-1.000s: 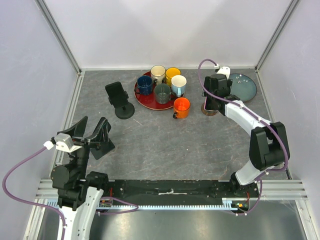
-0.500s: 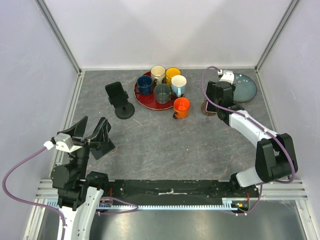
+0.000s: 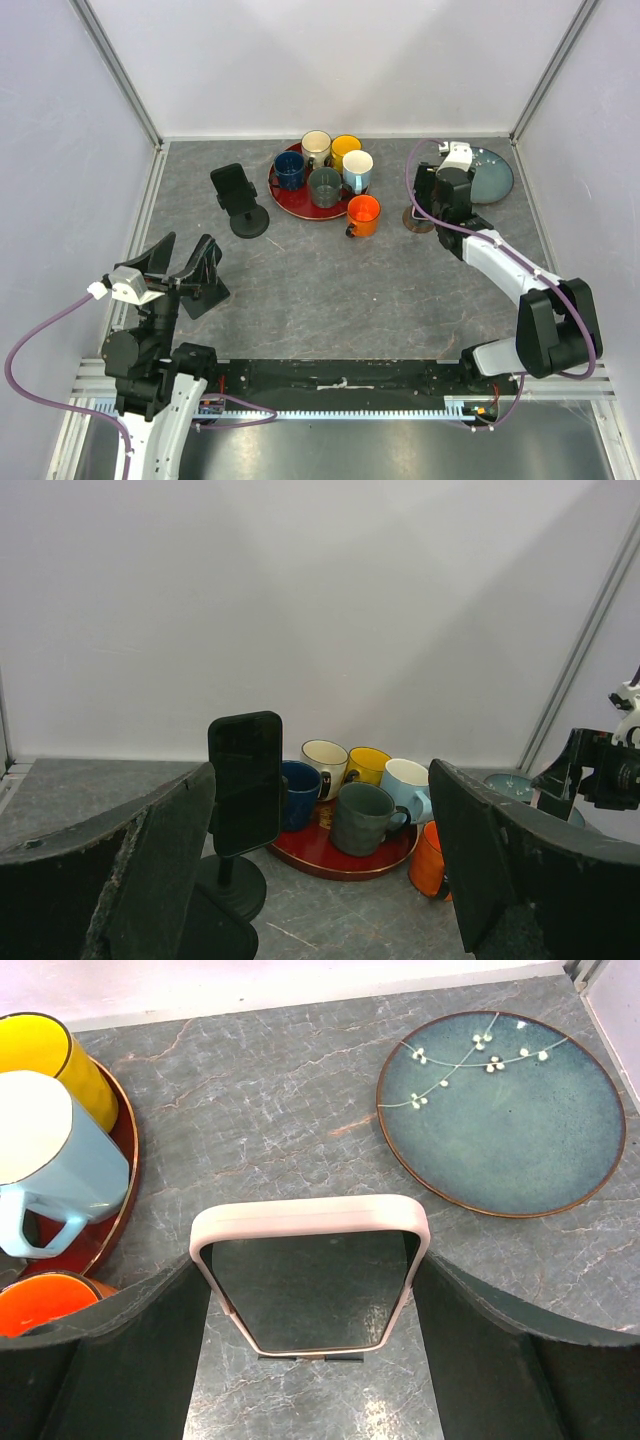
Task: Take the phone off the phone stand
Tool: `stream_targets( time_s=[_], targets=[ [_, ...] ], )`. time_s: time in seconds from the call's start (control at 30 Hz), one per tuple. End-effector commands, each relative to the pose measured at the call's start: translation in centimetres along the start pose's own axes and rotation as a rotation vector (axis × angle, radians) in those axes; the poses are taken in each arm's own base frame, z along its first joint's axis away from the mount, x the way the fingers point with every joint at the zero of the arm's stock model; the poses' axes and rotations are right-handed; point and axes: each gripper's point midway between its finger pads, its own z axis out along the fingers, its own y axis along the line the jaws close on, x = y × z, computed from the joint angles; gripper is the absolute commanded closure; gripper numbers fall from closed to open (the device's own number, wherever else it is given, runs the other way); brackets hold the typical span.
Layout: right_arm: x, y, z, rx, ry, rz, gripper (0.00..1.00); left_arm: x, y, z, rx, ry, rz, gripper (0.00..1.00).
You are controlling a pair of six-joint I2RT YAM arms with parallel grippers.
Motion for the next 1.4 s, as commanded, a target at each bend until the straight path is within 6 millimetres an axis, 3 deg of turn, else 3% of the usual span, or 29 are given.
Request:
stream_targets(
  time_s=[0.0,0.13,0.2,0.4,0.7,0.9,1.1,1.23,1.37],
  targets=[
    [-6.4,0.4,-1.1,-0.020,-0.159,0.060,0.72,-2.8,-1.0,-1.2,0.044,-0.085,0.035,0.07],
    [-6.6,-0.7,-2.2,0.032,-0.103,0.051,0.72,-2.9,-0.9,-1.4,0.042,-0.094,0.035,0.07],
    [-7.8,-1.4,-3.3,0.057,-0.109,0.059,0.73,-3.1,-1.1,-1.5,0.048,-0.099,0.034,0.07],
    [-7.1,-3.6,-6.0,0.103,0.013,0.014,0.74,-3.4,-1.5,-2.0,0.069,-0.093,0.024,0.07],
    [-2.3,-8.6,-6.5,0.241,0.284,0.048,0.77,-3.3,-1.7,-2.3,0.084,-0.068,0.002,0.07],
    [2.9,-11.0,-5.8,0.286,0.538,0.036,0.77,-2.8,-1.6,-2.6,0.084,-0.031,0.002,0.07],
    [7.6,-10.8,-4.5,0.256,0.725,-0.007,0.76,-2.6,-1.8,-2.7,0.097,-0.020,-0.005,0.07],
    [9.5,-13.1,-3.9,0.321,0.782,0.004,0.76,-2.4,-2.0,-2.8,0.113,-0.012,-0.013,0.07],
    [11.4,-13.1,-3.1,0.324,0.824,0.025,0.76,-2.2,-2.3,-2.8,0.127,-0.005,-0.016,0.07]
  ],
)
